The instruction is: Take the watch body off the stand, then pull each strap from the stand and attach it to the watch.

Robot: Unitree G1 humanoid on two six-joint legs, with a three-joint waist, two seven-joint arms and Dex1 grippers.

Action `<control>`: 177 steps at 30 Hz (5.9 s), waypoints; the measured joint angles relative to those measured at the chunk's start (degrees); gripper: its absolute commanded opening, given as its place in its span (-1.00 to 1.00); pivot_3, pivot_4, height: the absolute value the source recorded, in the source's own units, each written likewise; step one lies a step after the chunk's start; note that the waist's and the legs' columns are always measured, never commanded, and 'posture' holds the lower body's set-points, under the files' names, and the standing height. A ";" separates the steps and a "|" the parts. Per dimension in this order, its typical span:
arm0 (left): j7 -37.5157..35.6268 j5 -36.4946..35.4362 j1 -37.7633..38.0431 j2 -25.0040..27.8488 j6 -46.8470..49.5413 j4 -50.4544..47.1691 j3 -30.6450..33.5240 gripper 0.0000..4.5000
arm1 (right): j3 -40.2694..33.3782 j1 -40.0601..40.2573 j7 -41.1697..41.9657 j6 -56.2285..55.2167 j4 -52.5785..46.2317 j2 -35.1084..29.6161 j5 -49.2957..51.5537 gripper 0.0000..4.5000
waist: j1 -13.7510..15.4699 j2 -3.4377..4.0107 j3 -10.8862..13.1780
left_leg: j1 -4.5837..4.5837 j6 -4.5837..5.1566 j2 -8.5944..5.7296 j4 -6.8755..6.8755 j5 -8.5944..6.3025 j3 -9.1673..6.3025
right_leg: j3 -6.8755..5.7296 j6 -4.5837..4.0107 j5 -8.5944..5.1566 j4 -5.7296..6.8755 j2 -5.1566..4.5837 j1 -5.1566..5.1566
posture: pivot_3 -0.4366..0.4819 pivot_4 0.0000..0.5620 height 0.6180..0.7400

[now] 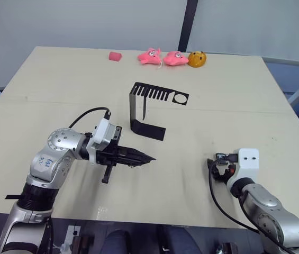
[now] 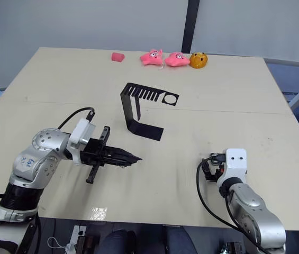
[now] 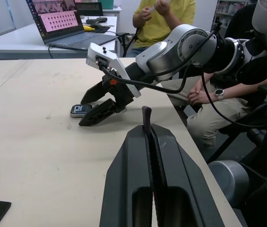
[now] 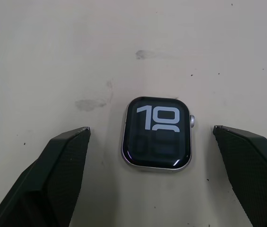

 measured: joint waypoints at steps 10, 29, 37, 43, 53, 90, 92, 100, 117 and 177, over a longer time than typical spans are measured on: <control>0.51 0.00 0.01 0.66 0.49 -0.01 0.10 -1.00 | -1.02 2.85 1.89 -2.53 0.03 -0.89 -1.55 0.97 | 0.15 -0.02 -0.01 | 0.00 0.01 -0.01 0.01 0.00 -0.01 | 0.00 0.01 0.01 -0.01 -0.01 0.01 | -0.05 -0.47 1.00; 0.63 0.05 0.01 0.61 0.55 -0.13 0.04 -1.00 | 0.03 -0.11 2.15 -5.91 4.19 -0.25 -4.07 0.97 | -0.11 -0.13 -0.08 | 0.04 0.01 0.00 0.02 0.00 -0.01 | 0.00 0.01 0.01 0.03 0.01 0.02 | -0.05 -0.47 1.00; 0.65 0.08 0.05 0.61 0.53 -0.12 0.04 -1.00 | 0.94 0.34 3.18 -6.27 4.28 0.43 -4.15 -0.29 | 0.04 -0.21 -0.14 | 0.03 0.01 0.00 0.03 0.00 -0.01 | 0.00 0.01 0.01 0.01 -0.01 0.04 | -0.05 -0.47 1.00; 0.66 0.09 0.23 0.61 0.52 -0.11 0.05 -1.00 | 0.43 2.06 3.18 -6.38 2.99 1.93 -4.13 -0.29 | 0.14 -0.34 -0.23 | 0.02 0.02 0.00 0.01 -0.01 -0.06 | 0.00 0.01 0.01 -0.01 -0.01 0.06 | -0.05 -0.47 1.00; 0.51 0.43 0.22 0.61 -0.96 1.44 0.06 -1.00 | -2.57 1.44 9.02 -6.96 4.54 0.07 -0.09 -0.29 | 0.14 -0.31 -0.21 | 0.01 0.03 -0.01 0.01 -0.01 -0.05 | 0.00 0.01 0.01 -0.01 0.00 0.04 | -0.05 -0.47 1.00; -3.79 17.64 -9.54 0.21 -27.90 12.03 -4.44 -1.00 | 6.32 -19.44 -2.11 12.75 17.47 -6.86 76.29 -0.29 | -0.08 -0.11 -0.09 | -0.16 0.19 0.07 0.13 -0.07 -0.02 | 0.01 0.09 0.05 -0.09 -0.01 0.00 | -0.05 -0.47 1.00; -3.33 18.24 -9.54 -0.21 -27.91 12.07 -4.99 -1.00 | 6.65 -19.44 -2.12 12.42 17.47 -7.25 76.43 -0.29 | -0.06 -0.11 -0.09 | -0.16 0.19 0.07 0.14 -0.07 -0.02 | 0.01 0.10 0.05 -0.10 -0.01 0.00 | -0.05 -0.47 1.00; -2.65 18.66 -10.42 -1.27 -27.92 12.24 -5.45 -1.00 | 8.00 -19.04 -2.19 10.77 17.46 -8.31 76.97 -0.29 | -0.08 -0.11 -0.09 | -0.16 0.19 0.08 0.14 -0.07 -0.02 | 0.01 0.10 0.05 -0.09 0.00 -0.01 | -0.05 -0.47 1.00; -2.48 20.00 -10.42 -1.57 -28.25 12.63 -6.08 -1.00 | 10.13 -18.52 -2.85 8.83 17.23 -9.09 77.42 -0.29 | -0.07 -0.11 -0.09 | -0.16 0.19 0.08 0.15 -0.07 -0.02 | 0.01 0.10 0.05 -0.09 0.00 -0.01 | -0.05 -0.47 1.00; -0.04 23.18 -10.14 -3.40 -27.24 12.81 -7.86 -1.00 | 10.34 -17.05 -3.60 6.65 15.99 -9.76 77.59 -0.29 | -0.04 -0.11 -0.09 | -0.16 0.19 0.09 0.14 -0.07 -0.02 | 0.01 0.10 0.05 -0.09 0.00 -0.01 | -0.05 -0.47 1.00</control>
